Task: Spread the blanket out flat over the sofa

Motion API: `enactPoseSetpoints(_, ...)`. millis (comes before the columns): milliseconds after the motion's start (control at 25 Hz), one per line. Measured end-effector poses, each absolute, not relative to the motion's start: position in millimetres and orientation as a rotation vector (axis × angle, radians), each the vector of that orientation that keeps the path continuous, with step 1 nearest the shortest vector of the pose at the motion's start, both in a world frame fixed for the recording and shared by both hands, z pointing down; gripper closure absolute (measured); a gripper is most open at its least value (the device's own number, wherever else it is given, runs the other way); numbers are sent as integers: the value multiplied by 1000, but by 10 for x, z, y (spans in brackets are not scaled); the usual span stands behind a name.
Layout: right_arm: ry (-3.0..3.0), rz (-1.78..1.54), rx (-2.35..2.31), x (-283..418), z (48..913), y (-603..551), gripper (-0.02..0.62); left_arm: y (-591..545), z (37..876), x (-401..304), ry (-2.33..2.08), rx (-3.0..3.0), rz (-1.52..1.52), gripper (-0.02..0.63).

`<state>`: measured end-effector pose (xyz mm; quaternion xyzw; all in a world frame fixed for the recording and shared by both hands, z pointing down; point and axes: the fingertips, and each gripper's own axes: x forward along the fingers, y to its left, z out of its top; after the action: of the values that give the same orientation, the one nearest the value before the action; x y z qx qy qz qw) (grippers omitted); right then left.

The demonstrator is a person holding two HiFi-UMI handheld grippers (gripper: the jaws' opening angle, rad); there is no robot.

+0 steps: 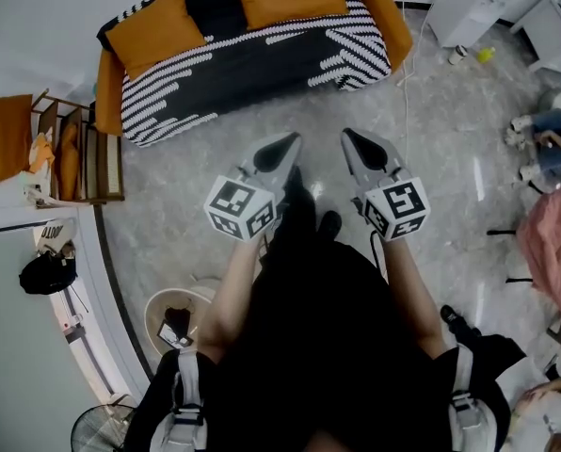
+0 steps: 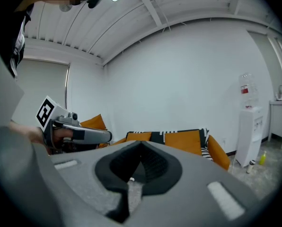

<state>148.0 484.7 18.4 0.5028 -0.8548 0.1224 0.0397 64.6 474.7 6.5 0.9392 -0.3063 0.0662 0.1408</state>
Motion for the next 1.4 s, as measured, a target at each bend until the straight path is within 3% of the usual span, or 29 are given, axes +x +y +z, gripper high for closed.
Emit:
enactPoseSetpoints(880,-2455,377,1635,1402,257,2920,594,2621,156,523,-725,2723,136,595)
enactPoseSetpoints(1400,-2341,467,1698,1458,584,2332,594,1959,496,613,-585,2690,207,595)
